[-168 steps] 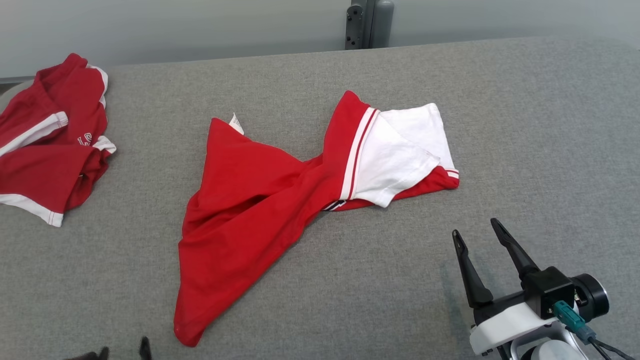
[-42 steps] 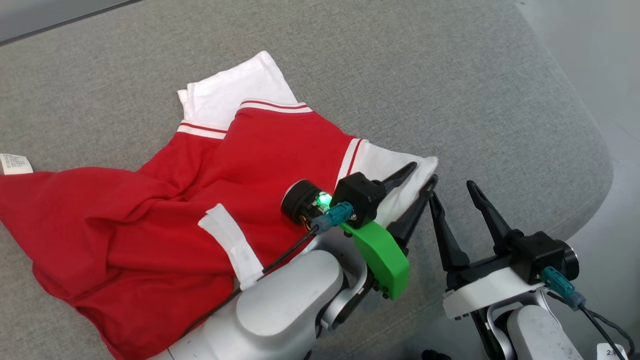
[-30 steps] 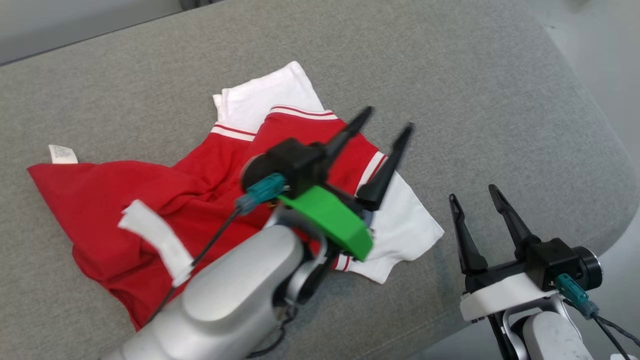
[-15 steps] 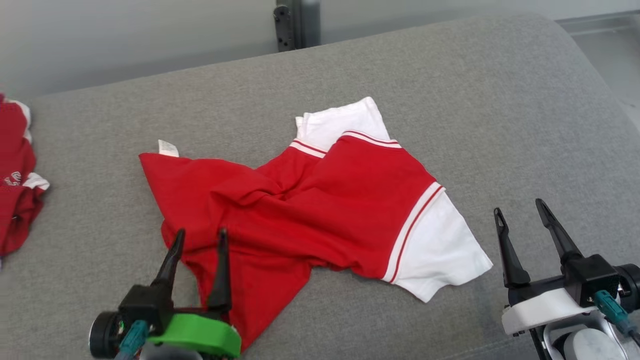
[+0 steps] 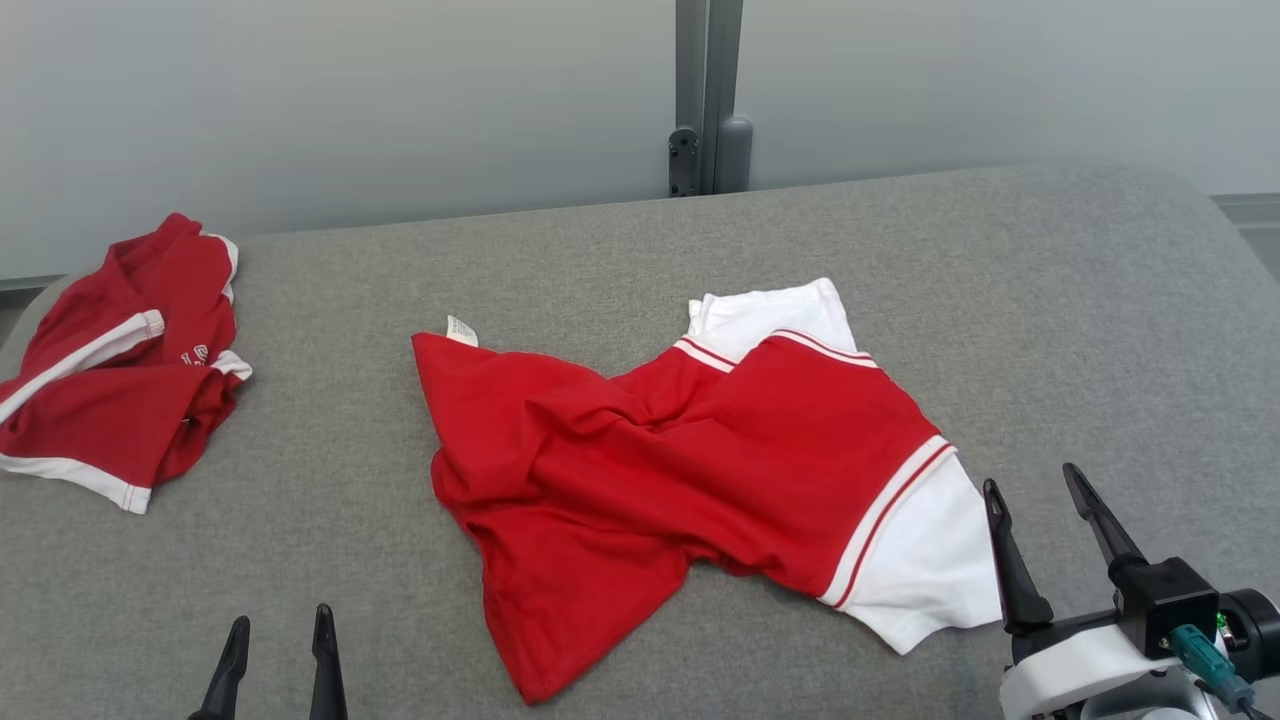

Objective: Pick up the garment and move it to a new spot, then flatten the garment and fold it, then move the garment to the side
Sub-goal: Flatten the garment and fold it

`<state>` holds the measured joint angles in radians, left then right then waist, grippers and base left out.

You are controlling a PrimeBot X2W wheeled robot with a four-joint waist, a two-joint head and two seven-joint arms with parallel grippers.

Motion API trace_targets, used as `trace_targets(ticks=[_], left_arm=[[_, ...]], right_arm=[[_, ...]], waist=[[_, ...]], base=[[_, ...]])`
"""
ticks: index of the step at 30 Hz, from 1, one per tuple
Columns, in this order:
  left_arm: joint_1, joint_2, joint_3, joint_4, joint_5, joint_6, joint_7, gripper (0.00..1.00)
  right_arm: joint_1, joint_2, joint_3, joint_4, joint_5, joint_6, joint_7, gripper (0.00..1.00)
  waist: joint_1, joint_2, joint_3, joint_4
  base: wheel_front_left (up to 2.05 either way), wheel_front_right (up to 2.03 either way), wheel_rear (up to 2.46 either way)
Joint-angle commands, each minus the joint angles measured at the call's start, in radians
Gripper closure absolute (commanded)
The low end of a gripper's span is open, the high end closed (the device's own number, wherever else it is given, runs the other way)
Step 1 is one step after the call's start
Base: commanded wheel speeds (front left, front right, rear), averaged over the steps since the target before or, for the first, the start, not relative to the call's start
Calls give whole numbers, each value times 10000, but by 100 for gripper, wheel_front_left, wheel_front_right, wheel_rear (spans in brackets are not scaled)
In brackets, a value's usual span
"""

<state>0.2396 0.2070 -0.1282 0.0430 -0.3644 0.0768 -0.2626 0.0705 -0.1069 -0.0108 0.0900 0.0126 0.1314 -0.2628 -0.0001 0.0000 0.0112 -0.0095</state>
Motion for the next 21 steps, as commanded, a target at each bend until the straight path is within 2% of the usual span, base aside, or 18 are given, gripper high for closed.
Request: trace_targets(ticks=[1,7,13,17,21], left_arm=[[145,-157,226,66,196,-230,-29,0],[212,-740,1057,265,821,-1119,-28,0],[159,-1195,1396,445,1139,-1629,-28,0],[28,-1402,655,904,914,-1866,-2,0],[-391,-1463,-277,1208,491,-1972,908,0]], right_arm=[[130,22,36,47,-45,-15,-29,0],[104,55,145,186,13,-15,-29,0],[-10,105,34,101,149,-15,-29,0],[-173,46,-449,542,86,-15,-29,0],[-657,-394,-239,1969,-85,-16,147,0]], waist=[[1,0,-235,210],[1,0,-308,178],[1,0,-261,25],[1,0,-108,-89],[1,0,121,-190]], base=[[0,0,0],[0,0,0],[0,0,0],[0,0,0],[0,0,0]])
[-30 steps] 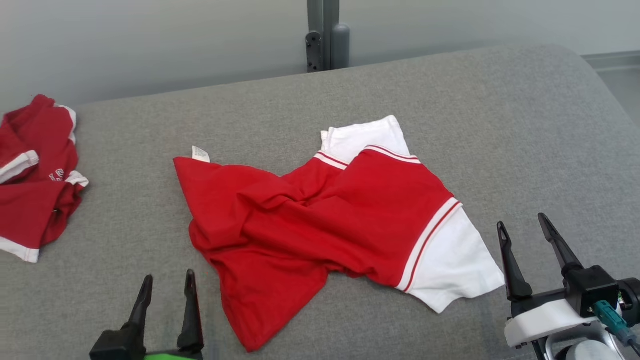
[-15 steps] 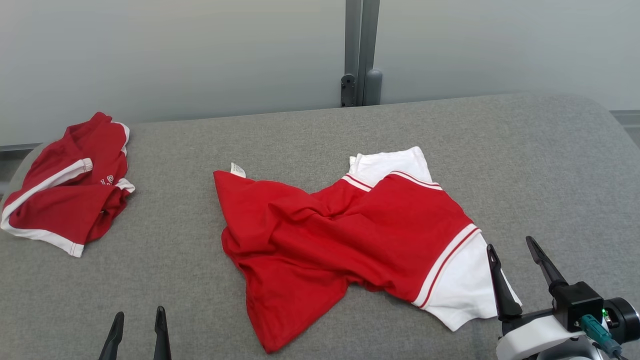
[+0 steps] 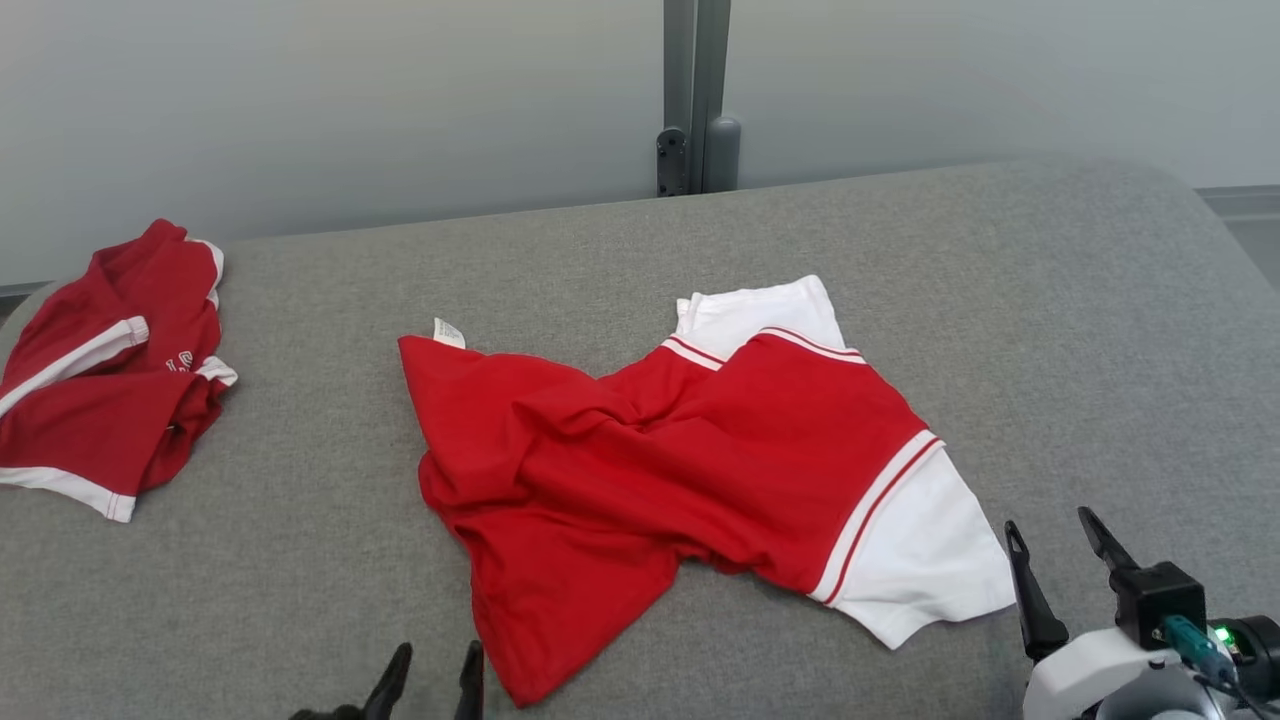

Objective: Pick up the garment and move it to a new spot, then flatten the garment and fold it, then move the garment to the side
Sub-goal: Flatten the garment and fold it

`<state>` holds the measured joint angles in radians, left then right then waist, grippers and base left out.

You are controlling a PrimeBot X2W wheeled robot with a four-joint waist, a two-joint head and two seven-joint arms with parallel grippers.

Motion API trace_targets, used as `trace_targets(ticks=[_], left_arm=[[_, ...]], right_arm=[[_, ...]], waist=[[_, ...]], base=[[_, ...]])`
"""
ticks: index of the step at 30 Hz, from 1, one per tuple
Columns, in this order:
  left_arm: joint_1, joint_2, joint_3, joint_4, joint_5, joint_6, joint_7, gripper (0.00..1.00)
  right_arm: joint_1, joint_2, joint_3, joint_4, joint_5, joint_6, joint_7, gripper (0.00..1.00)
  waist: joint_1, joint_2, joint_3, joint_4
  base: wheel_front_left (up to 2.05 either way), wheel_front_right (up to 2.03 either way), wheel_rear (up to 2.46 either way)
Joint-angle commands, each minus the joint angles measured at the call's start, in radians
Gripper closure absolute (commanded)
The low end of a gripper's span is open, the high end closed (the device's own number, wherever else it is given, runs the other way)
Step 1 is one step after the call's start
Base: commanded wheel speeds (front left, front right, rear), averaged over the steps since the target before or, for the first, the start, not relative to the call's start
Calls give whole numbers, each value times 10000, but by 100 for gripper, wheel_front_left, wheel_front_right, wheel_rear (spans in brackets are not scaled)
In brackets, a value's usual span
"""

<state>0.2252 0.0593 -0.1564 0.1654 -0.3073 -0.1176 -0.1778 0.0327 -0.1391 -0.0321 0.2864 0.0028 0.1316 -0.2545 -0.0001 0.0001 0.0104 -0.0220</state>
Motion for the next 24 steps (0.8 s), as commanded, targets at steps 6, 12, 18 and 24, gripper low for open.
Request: trace_targets(ticks=[6,12,18,24], left_arm=[[-659,-49,-828,-134,-313,359,1603,0],[-742,-58,-1162,-411,-691,728,2601,0],[-860,-63,-1240,-216,-938,899,2914,0],[-867,-70,-1403,264,-1313,842,3102,65]], right_arm=[[-1192,-506,642,1418,152,-18,1450,0],[-1874,-643,965,2416,316,-18,2143,0],[-2123,-561,1166,3336,558,-18,2271,0],[-2332,-314,2173,4000,1232,49,2609,40]], waist=[[1,-1,719,-193],[1,-1,1206,-148],[1,-1,1494,0],[1,-1,1601,-47]], base=[[0,0,0],[0,0,0],[0,0,0],[0,0,0]])
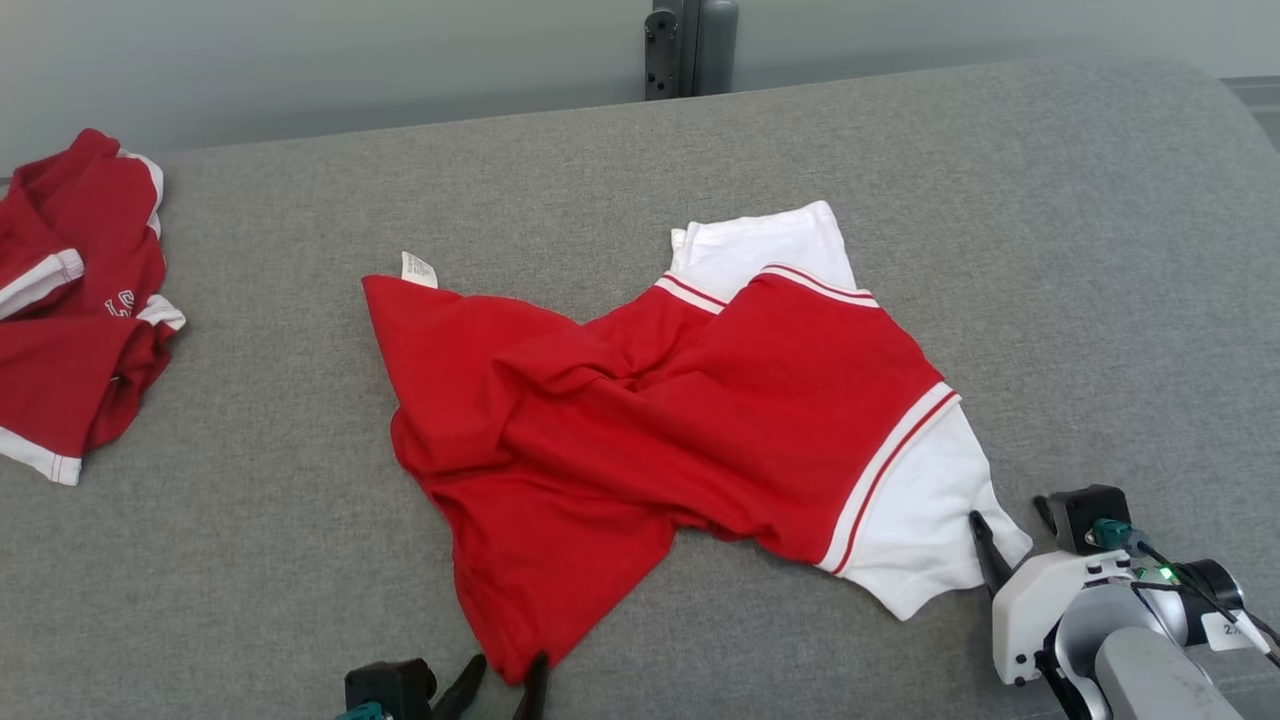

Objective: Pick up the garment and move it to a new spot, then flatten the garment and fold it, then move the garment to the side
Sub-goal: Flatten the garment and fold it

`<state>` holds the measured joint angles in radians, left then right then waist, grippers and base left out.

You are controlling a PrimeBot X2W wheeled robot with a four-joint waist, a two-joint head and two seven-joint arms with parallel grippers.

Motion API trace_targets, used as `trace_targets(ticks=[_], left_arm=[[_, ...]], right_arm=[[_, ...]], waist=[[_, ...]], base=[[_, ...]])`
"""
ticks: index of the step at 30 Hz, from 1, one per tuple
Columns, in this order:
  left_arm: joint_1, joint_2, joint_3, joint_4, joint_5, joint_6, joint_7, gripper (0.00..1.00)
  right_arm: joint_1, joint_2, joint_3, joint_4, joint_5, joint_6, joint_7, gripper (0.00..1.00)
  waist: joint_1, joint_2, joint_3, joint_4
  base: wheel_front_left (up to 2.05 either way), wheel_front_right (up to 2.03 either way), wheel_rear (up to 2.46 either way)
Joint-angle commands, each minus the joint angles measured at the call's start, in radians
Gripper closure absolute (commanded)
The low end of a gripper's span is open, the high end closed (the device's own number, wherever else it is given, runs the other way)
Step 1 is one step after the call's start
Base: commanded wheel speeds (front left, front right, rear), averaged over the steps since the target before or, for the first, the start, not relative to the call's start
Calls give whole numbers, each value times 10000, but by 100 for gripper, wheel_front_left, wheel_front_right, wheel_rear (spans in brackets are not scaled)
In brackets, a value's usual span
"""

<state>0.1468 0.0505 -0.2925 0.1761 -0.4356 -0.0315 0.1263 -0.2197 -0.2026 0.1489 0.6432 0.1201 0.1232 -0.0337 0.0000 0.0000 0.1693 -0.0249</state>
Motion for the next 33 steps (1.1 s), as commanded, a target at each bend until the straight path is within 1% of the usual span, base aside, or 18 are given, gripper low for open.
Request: trace_targets(ticks=[1,3,6,8,9,12,13,16,18,20,23,24,25,27,30,31,32,33], left_arm=[[-109,15,-59,205,-102,-49,38,100],[-167,8,-146,262,-220,-189,71,100],[-154,15,-79,99,-561,-368,127,100],[-35,51,36,-314,-916,-484,187,100],[53,91,82,-605,-1107,-534,241,100],[319,317,315,-1953,-1599,-642,440,100],[406,384,455,-2541,-1812,-654,501,100],[568,693,863,-4598,-2332,-665,827,100],[482,936,1201,-6046,-2560,-553,1141,100],[113,1172,1542,-7310,-2804,-427,1494,100],[-921,1545,2189,-8759,-3182,-103,2169,100],[-1450,1714,2427,-9002,-3338,-9,2438,100],[-2108,1873,2657,-9123,-3475,100,2687,100],[-3534,2130,2946,-9056,-3692,301,3178,100],[-6190,2578,3016,-8103,-3824,568,3944,100],[-7102,2623,2901,-7594,-3794,635,4162,100],[-8046,2702,2732,-7076,-3682,607,4290,100],[-9120,2693,2571,-6392,-3490,654,4367,100]], right_arm=[[168,330,634,493,217,135,466,100],[112,271,1039,436,704,137,437,100],[95,-133,1189,-63,1560,126,256,100],[168,-412,1049,-822,2431,101,67,100],[225,-661,925,-1273,2773,98,18,100],[681,-1189,407,-3193,4213,71,-1,100],[883,-1382,171,-4033,4707,72,67,100],[1513,-1831,-951,-6811,6327,74,386,100],[1767,-2040,-1868,-8539,7240,74,741,100],[1818,-2188,-2632,-9943,7812,75,1198,100],[1080,-2314,-3742,-11320,8509,75,2085,100],[672,-2275,-4017,-11538,8704,75,2394,100],[210,-2389,-4229,-11598,8775,75,2746,100],[-905,-2454,-4494,-11454,8728,75,3400,100],[-3191,-2320,-4603,-10525,8306,74,4530,100],[-4015,-2186,-4564,-10108,8015,77,4930,100],[-4904,-2061,-4527,-9665,7661,75,5244,100],[-5962,-1881,-4585,-9112,7152,74,5549,100]], waist=[[0,0,8,-28],[0,0,-18,-38],[0,0,-89,-59],[0,0,-153,-94],[0,0,-188,-110],[0,0,-289,-194],[0,0,-297,-228],[0,0,-275,-300],[0,0,-160,-367],[0,0,31,-425],[0,0,591,-506],[0,0,823,-510],[0,0,1064,-499],[0,0,1595,-469],[0,0,2511,-312],[0,0,2813,-233],[0,0,3131,-153],[0,0,3513,-41]], base=[[0,0,0],[0,0,0],[0,0,0],[0,0,0],[0,0,0],[0,0,0],[0,0,0],[0,0,0],[0,0,0],[0,0,0],[0,0,0],[0,0,0],[0,0,0],[0,0,0],[0,0,0],[0,0,0],[0,0,0],[0,0,0]])
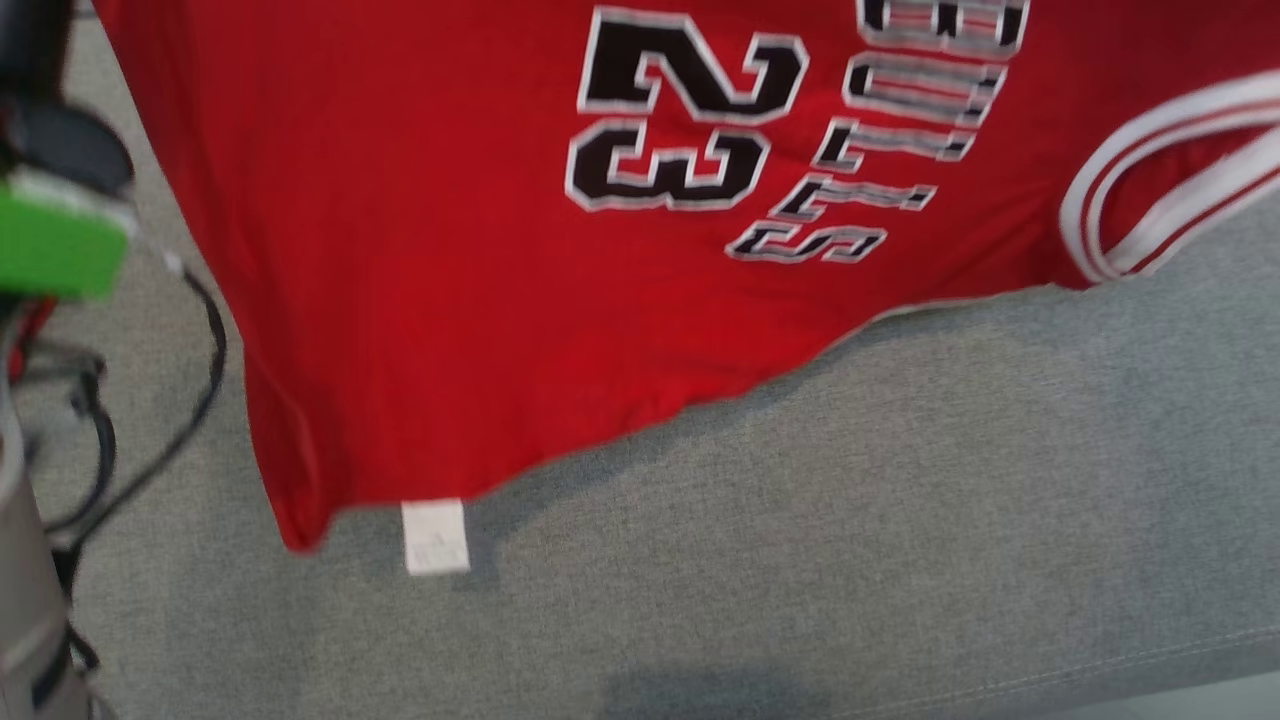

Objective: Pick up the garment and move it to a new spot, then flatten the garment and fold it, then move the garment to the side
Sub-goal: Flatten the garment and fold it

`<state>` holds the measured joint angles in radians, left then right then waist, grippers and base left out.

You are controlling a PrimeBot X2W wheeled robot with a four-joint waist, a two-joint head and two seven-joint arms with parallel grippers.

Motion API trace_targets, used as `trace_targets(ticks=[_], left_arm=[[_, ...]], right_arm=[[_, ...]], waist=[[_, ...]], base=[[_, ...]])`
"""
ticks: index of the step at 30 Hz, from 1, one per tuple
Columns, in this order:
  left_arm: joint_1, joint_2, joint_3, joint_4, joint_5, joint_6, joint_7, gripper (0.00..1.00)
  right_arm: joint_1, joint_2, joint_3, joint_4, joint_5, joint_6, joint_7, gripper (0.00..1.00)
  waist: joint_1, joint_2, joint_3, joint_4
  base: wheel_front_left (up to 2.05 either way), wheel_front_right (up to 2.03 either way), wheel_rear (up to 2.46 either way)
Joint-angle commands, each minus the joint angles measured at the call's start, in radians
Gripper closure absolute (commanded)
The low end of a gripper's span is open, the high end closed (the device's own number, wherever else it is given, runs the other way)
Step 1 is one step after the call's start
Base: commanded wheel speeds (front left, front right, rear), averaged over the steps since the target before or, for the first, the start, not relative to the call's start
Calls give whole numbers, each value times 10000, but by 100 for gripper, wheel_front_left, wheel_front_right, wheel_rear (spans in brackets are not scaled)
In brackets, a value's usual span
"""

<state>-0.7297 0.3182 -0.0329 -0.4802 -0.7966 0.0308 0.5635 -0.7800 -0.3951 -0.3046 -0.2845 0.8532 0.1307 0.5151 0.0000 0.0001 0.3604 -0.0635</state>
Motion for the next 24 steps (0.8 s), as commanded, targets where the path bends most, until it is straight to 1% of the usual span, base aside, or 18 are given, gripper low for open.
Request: trace_targets(ticks=[1,3,6,10,13,14,16,19,21,24], left_arm=[[-1246,-56,-263,859,320,43,61,100],[-2931,-221,-721,2225,761,-7,-16,100],[-5337,-633,-1222,4473,1600,-94,-674,100],[-7708,-1175,-1417,6989,2364,-194,-2257,100],[-8900,-1295,-1523,8461,2919,-369,-3547,100],[-9138,-1347,-1576,8967,3020,-437,-3908,100],[-9522,-1482,-1650,9810,3075,-709,-4566,100],[-9771,-1440,-1837,10862,3252,-1016,-5215,100],[-9623,-1465,-1939,11380,3279,-1144,-5639,100],[-9023,-1508,-2018,12170,3078,-1340,-6086,100]], right_arm=[[-1249,172,18,616,-669,1,353,100],[-2989,461,36,1510,-1643,1,727,100],[-5407,957,330,2823,-3143,1,833,100],[-7854,1500,753,4352,-4686,1,-106,100],[-9094,1888,871,5368,-5448,1,-997,100],[-9394,2022,868,5638,-5631,1,-1292,100],[-9849,2193,896,6234,-5875,1,-1665,100],[-10090,2317,1001,6851,-5866,1,-1983,100],[-9741,2270,1160,7055,-5680,1,-2168,100],[-8726,2015,1562,7173,-5187,-1,-2491,100]], waist=[[0,-1,1919,467],[0,-1,2548,733],[0,-1,3342,1049],[0,-1,3939,1216],[0,-1,4173,1187],[0,-1,4225,1144],[0,-1,4272,1031],[0,-1,4374,823],[0,-1,4418,749],[0,-1,4371,640]], base=[[0,0,0],[0,0,0],[0,0,0],[0,0,0],[0,0,0],[0,0,0],[0,0,0],[0,0,0],[0,0,0],[0,0,0]])
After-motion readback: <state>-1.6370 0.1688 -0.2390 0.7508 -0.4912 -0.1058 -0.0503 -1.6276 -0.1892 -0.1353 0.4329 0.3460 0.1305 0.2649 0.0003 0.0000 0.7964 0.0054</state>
